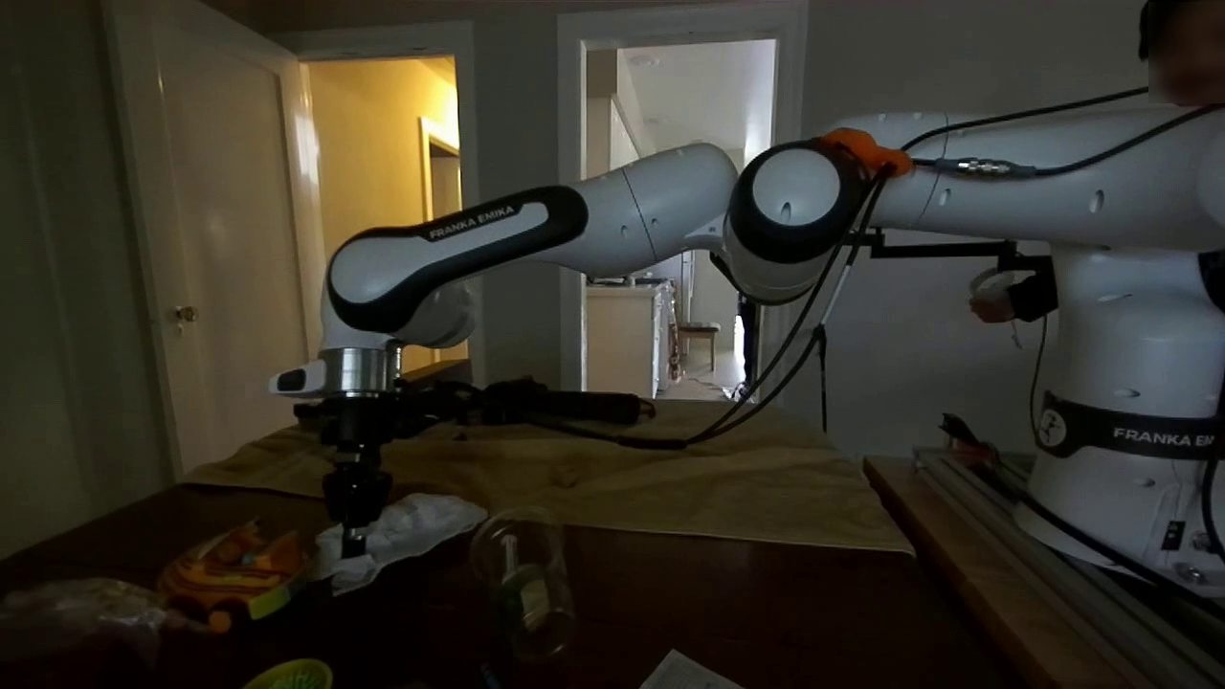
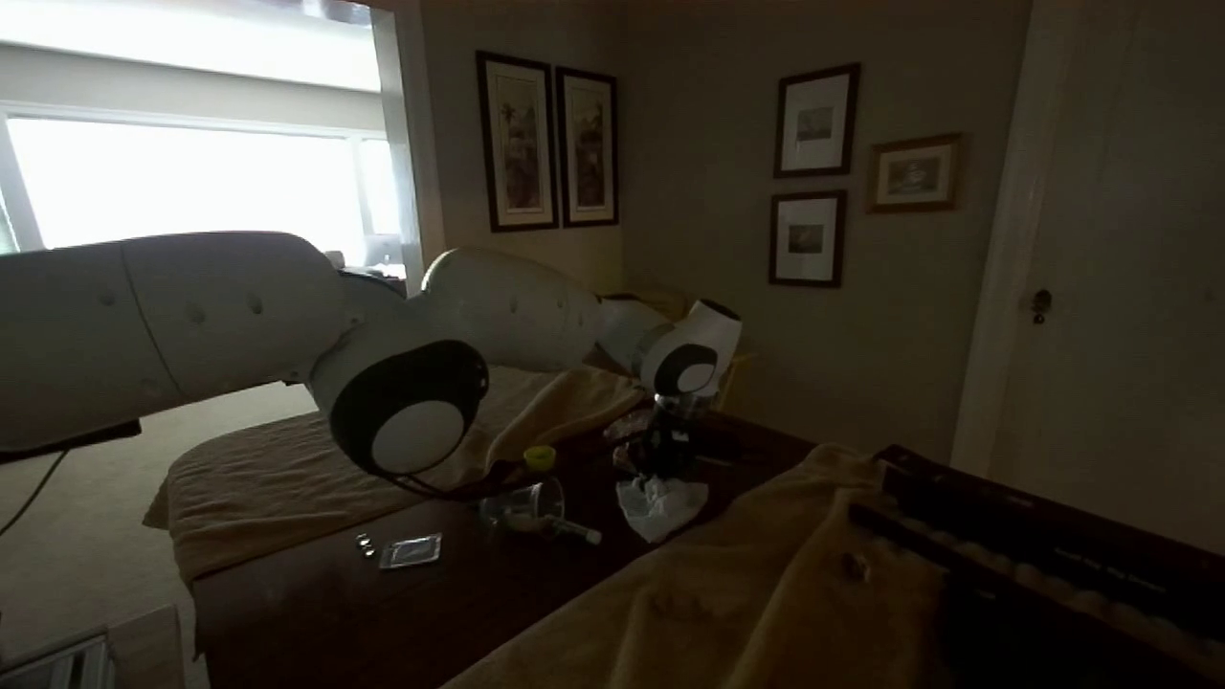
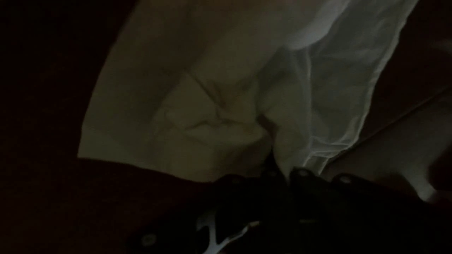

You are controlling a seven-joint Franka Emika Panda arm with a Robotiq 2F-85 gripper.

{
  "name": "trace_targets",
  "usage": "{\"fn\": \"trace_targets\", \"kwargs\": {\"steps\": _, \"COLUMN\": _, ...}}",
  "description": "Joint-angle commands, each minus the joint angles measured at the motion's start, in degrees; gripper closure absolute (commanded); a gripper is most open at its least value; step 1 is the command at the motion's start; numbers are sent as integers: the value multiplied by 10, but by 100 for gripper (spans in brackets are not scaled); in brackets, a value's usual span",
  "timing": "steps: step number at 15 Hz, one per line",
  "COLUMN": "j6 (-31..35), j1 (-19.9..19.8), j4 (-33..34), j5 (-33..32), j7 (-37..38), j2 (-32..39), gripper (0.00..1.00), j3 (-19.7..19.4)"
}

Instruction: Remove the tennis ball from the clear cup and use the napkin to wipe the table then move the toy car to the right.

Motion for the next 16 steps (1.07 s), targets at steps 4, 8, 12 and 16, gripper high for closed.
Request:
{"fn": "trace_targets", "kwargs": {"steps": 4, "j6": 0, "j1": -66, "j4": 14, "j5": 3, "j7": 43, "j2": 12, "gripper": 98, "j3": -14}}
{"fn": "trace_targets", "kwargs": {"steps": 8, "j6": -14, "j1": -37, "j4": 7, "j5": -12, "j7": 19, "j2": 11, "gripper": 98, "j3": -10}}
{"fn": "trace_targets", "kwargs": {"steps": 12, "j6": -38, "j1": 6, "j4": 7, "j5": -23, "j7": -7, "j2": 9, "gripper": 98, "j3": -12}}
{"fn": "trace_targets", "kwargs": {"steps": 16, "j6": -39, "j1": 7, "j4": 16, "j5": -18, "j7": 11, "j2": 12, "gripper": 98, "j3": -21}}
